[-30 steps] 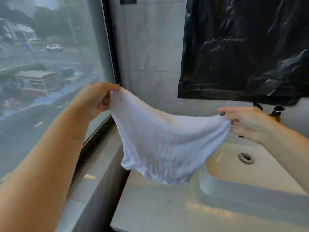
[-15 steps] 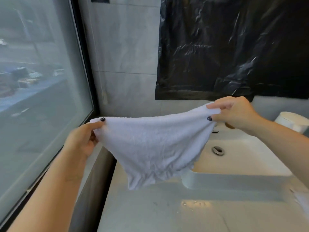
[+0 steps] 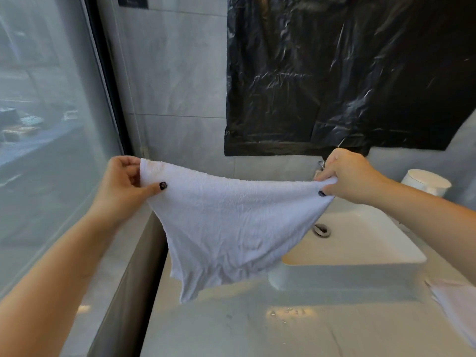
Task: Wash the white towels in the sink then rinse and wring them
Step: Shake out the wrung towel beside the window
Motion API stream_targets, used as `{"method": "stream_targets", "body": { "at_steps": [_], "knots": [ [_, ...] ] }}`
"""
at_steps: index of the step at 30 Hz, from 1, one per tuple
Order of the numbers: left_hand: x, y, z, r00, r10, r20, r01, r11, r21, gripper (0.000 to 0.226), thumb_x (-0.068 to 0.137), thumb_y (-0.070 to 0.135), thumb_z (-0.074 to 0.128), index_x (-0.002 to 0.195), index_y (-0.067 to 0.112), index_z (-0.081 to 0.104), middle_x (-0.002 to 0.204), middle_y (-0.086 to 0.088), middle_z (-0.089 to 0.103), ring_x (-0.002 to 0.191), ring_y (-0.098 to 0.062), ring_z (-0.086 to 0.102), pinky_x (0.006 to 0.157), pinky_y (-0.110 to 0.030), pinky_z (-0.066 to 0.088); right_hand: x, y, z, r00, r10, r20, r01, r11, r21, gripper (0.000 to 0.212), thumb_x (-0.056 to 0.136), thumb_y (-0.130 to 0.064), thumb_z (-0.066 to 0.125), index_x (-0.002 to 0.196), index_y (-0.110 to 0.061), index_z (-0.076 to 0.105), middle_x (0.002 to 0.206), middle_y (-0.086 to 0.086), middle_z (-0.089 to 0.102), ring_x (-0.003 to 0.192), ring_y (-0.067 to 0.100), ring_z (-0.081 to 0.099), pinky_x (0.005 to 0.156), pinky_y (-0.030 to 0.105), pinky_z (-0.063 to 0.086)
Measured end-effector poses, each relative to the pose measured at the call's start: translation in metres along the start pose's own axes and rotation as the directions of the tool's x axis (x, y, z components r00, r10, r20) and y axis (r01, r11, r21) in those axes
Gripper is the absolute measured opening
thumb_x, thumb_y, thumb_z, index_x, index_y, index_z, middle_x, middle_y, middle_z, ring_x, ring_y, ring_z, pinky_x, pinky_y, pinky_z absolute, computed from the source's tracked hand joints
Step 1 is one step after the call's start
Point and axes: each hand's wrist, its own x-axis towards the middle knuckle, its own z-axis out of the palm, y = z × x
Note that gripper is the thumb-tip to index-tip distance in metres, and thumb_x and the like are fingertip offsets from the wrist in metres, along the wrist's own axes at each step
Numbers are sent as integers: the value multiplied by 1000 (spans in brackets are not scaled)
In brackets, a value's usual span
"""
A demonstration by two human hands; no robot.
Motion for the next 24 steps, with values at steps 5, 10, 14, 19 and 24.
{"method": "stream_targets", "body": {
  "at_steps": [5, 10, 14, 19, 24],
  "knots": [
    [26, 15, -6, 982, 190, -21, -167, 908, 385, 54, 89, 11, 69, 135, 10, 42, 92, 4, 69, 102, -25, 59, 89, -39, 47, -3, -12, -20, 998, 35, -45, -32, 998, 56, 8, 80, -28, 77, 85, -23, 80, 74, -14, 62, 67, 7, 53, 58, 17, 38],
    [33, 20, -11, 952, 300, -56, -216, 791, 572, 24, 99, 13, 53, 115, 9, 70, 106, -17, 69, 97, -33, 56, 82, -32, 38, -6, -25, -27, 993, 114, -15, -93, 873, 478, 12, 89, -25, 68, 84, -14, 71, 81, 1, 64, 75, 15, 59, 61, 23, 49],
    [28, 14, -15, 968, 234, -93, -154, 842, 517, 22, 100, 20, 54, 104, 11, 74, 86, -12, 60, 85, -27, 50, 75, -31, 34, -9, -31, -13, 988, 127, 88, -151, 675, 722, 12, 97, -20, 56, 96, -8, 58, 82, 6, 56, 64, 14, 51, 43, 12, 41],
    [19, -1, -11, 995, -42, -87, 54, 988, 144, 28, 97, 28, 60, 92, 2, 67, 90, -10, 54, 86, -22, 49, 71, -31, 40, 2, -28, 16, 956, 174, -238, -15, 834, 551, 13, 95, -27, 58, 98, -17, 66, 91, -3, 62, 85, 18, 59, 73, 36, 53],
    [0, -8, 1, 969, -220, -109, 206, 970, -131, 33, 81, 43, 68, 71, 14, 55, 72, -3, 48, 73, -20, 47, 70, -39, 42, 10, -34, 34, 928, 237, -287, -105, 906, 411, 29, 95, -31, 56, 83, -6, 63, 77, 4, 57, 75, 22, 51, 58, 28, 33]
  ]
}}
